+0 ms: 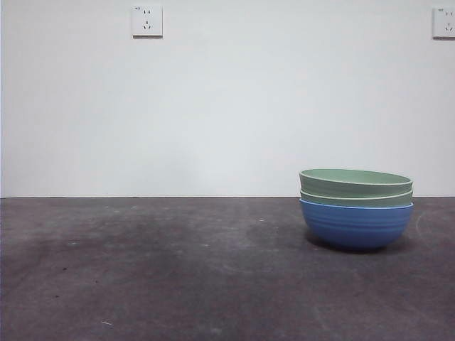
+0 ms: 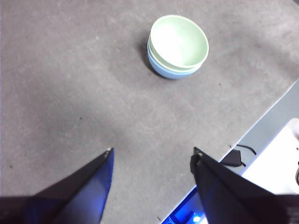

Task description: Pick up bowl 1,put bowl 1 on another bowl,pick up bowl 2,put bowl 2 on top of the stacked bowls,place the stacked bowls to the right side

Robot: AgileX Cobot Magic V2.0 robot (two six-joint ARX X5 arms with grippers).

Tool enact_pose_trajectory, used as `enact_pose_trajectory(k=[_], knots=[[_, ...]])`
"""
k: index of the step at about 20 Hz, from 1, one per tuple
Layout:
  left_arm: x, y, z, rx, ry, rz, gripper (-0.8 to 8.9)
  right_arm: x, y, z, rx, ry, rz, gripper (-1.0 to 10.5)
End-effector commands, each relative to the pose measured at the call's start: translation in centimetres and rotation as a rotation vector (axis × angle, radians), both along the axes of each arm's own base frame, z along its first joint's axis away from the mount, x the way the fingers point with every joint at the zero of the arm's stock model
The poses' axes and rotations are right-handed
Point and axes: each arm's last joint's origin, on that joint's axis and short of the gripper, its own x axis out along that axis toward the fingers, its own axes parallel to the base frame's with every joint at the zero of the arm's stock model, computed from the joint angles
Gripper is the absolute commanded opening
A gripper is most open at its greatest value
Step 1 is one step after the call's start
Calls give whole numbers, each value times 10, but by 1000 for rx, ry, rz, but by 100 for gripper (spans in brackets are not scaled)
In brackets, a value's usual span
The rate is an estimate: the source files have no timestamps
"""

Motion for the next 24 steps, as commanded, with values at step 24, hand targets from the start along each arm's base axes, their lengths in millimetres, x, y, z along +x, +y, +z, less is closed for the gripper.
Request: enact_pose_trajectory(k=[24], knots=[[-14,39,29,-11,-455,120,-4,0,0,-2,-26,-19,44,6]])
